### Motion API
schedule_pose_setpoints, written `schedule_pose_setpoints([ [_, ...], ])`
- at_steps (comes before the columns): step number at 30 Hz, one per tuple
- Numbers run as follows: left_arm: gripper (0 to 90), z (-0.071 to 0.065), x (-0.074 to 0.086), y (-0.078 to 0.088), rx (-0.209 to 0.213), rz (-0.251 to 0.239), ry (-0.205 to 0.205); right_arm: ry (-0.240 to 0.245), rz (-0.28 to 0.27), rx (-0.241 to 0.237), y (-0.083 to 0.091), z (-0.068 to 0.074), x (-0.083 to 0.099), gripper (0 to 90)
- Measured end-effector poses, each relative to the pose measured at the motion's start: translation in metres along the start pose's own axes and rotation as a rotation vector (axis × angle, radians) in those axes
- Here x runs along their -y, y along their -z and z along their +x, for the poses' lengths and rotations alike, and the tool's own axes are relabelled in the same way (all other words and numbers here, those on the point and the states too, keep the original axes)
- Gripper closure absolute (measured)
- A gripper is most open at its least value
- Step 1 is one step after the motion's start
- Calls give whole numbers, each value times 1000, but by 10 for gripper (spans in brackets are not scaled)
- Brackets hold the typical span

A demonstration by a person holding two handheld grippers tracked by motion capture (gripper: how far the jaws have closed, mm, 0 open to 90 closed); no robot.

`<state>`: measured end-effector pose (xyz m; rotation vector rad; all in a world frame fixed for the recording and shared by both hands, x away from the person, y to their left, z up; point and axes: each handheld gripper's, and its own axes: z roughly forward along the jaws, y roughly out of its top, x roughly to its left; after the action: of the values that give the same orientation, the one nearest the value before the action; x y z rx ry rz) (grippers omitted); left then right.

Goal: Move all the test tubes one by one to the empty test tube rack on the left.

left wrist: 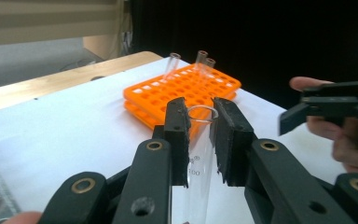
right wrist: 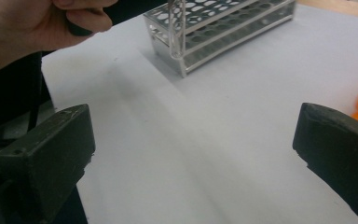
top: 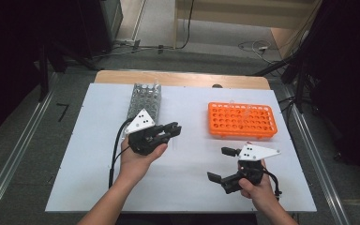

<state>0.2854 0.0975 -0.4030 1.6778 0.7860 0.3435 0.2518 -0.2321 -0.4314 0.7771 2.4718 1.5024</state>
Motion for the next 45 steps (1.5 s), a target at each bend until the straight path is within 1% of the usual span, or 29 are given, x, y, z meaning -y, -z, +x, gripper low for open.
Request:
schedule_pose_setpoints([
  [2,760,8,-2,-1,-12,-2,10,-6,-5,20,7,-5,4,0],
  [5,760,17,-4,-3,-39,-6,13,-14,-7,47,16,-12,10,0],
  [6,760,20,-6,-3,-50,-4,8,-22,-11,52,19,-15,12,0],
  [8,760,27,-8,-4,-63,-7,14,-32,-11,69,25,-20,16,0],
  [12,760,39,-12,-7,-97,-7,21,-50,-11,89,35,-29,25,0],
  [13,760,41,-13,-8,-108,-4,16,-60,-11,92,36,-31,27,0],
  [17,760,50,-17,-12,-132,-2,11,-71,-15,110,41,-41,32,0],
  [21,759,62,-20,-18,-148,-1,22,-89,-19,132,44,-50,35,0],
  [24,760,71,-25,-20,-170,-1,23,-102,-25,144,47,-55,38,0],
  [30,759,90,-39,-23,-221,-25,8,-108,-32,164,52,-59,40,0],
  [34,760,107,-46,-27,-258,-36,26,-119,-35,167,54,-61,41,0],
  [35,759,112,-47,-28,-270,-38,27,-116,-34,170,54,-62,42,0],
  [39,760,127,-50,-34,-301,-59,56,-112,-31,175,54,-62,42,0],
  [40,760,130,-51,-35,-313,-60,57,-114,-31,176,54,-62,42,0],
  [42,760,137,-51,-39,-323,-68,65,-115,-32,174,55,-62,42,0],
  [45,760,144,-52,-44,-355,-78,58,-118,-28,175,54,-62,42,0],
])
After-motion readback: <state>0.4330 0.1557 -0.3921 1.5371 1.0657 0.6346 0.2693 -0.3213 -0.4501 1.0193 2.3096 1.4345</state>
